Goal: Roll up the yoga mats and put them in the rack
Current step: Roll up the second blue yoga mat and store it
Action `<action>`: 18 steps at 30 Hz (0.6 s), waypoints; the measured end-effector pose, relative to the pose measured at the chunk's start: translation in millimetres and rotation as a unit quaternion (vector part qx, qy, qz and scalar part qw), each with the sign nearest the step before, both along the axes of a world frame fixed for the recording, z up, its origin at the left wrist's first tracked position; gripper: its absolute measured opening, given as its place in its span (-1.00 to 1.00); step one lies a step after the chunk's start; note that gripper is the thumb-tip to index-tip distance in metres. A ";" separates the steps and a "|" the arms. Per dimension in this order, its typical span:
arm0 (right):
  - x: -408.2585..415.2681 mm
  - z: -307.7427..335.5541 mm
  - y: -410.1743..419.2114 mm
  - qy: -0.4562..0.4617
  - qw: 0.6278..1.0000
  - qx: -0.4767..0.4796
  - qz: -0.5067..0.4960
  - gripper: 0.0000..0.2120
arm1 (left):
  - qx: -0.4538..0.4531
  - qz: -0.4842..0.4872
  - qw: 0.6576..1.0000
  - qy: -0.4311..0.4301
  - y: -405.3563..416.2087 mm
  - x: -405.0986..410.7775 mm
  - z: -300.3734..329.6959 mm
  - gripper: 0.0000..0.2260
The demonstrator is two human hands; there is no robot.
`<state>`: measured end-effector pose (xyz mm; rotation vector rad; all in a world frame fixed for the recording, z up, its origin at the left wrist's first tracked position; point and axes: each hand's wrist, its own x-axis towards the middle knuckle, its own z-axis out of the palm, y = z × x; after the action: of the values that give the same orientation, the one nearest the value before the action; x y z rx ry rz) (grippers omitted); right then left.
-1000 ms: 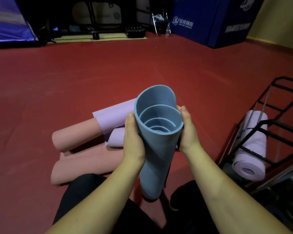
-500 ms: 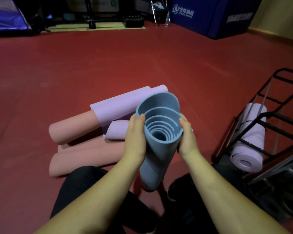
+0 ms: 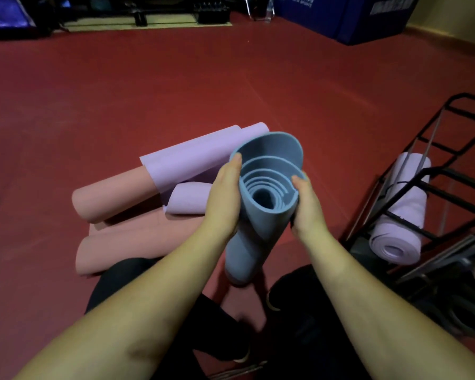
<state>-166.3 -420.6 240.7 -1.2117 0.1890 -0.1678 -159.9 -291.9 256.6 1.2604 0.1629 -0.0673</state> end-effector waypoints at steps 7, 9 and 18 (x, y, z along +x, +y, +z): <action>-15.4 -7.8 -3.5 0.001 1.000 0.003 0.000 -0.53 | -0.061 0.031 0.998 0.001 9.7 -5.6 8.6 -0.50; -27.3 -17.5 -1.0 0.026 0.999 -0.040 0.008 -0.40 | -0.020 0.042 0.999 0.013 11.3 -13.2 2.7 -0.57; -0.6 -0.6 -19.6 0.073 0.994 -0.036 0.077 -0.48 | 0.047 0.079 0.996 0.004 17.0 -39.4 12.8 -0.67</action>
<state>-166.9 -440.2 240.2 -1.3050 0.2169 0.0488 -199.4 -274.9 269.4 1.3379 0.2741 0.0727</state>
